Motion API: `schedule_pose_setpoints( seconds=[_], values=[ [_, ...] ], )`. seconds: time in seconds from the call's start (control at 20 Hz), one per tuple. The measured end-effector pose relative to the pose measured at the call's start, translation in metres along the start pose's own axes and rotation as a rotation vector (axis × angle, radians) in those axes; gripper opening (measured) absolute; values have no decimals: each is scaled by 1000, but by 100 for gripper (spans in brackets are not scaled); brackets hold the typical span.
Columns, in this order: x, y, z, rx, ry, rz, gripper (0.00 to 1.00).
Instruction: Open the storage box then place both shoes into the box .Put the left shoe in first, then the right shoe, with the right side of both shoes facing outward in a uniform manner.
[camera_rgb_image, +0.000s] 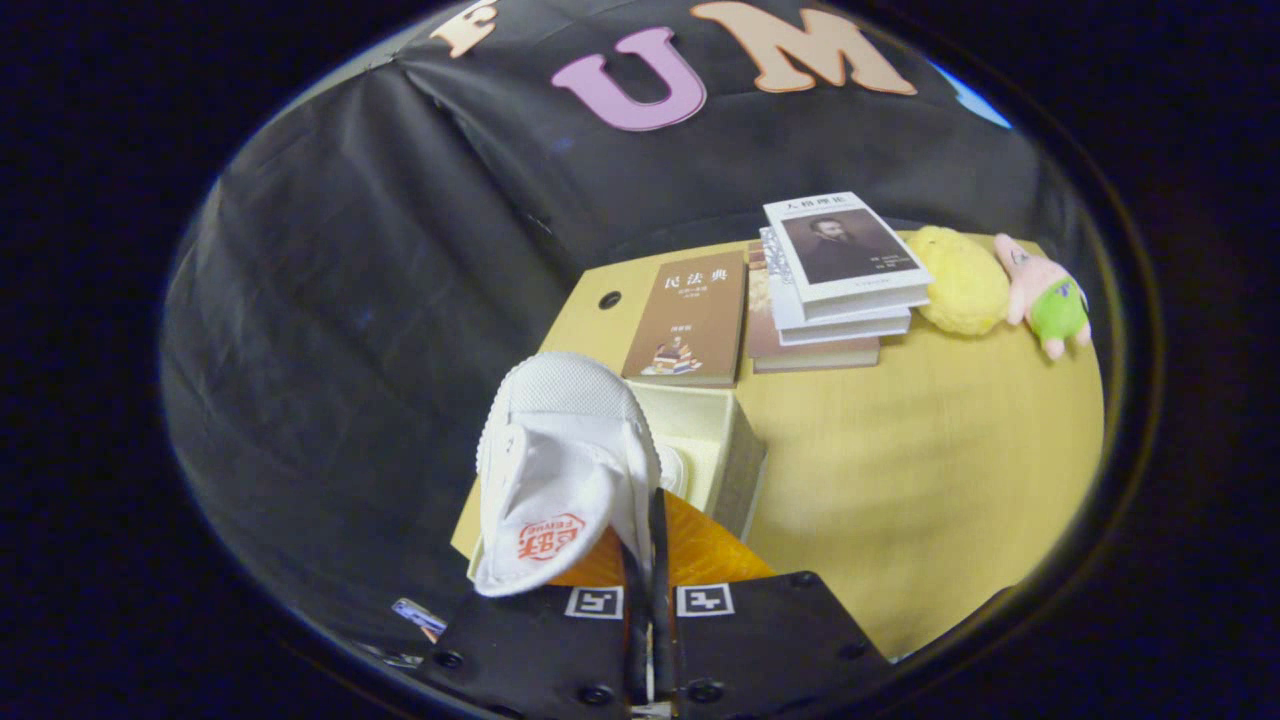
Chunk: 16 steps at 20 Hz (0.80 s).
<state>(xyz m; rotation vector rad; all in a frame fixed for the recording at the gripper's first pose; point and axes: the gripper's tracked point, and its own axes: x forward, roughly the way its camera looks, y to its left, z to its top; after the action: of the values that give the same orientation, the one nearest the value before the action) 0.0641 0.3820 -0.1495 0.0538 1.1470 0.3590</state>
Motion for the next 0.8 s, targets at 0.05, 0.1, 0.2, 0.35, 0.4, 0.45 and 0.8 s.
schedule_pose_setpoints(
  seconds=[0.05, 0.1, 0.2, 0.35, 0.4, 0.45, 0.8],
  values=[
    [15, 4, 0, -34, 6, -35, 6],
    [26, 8, -3, -58, 12, -63, 6],
    [43, 13, -14, -94, 38, -100, 6],
    [47, 17, -35, -137, 91, -89, 25],
    [39, 21, -36, -131, 80, -72, 34],
    [28, 23, -28, -130, 47, -58, 44],
    [-56, -31, -17, -227, -147, -64, 100]
  ],
)
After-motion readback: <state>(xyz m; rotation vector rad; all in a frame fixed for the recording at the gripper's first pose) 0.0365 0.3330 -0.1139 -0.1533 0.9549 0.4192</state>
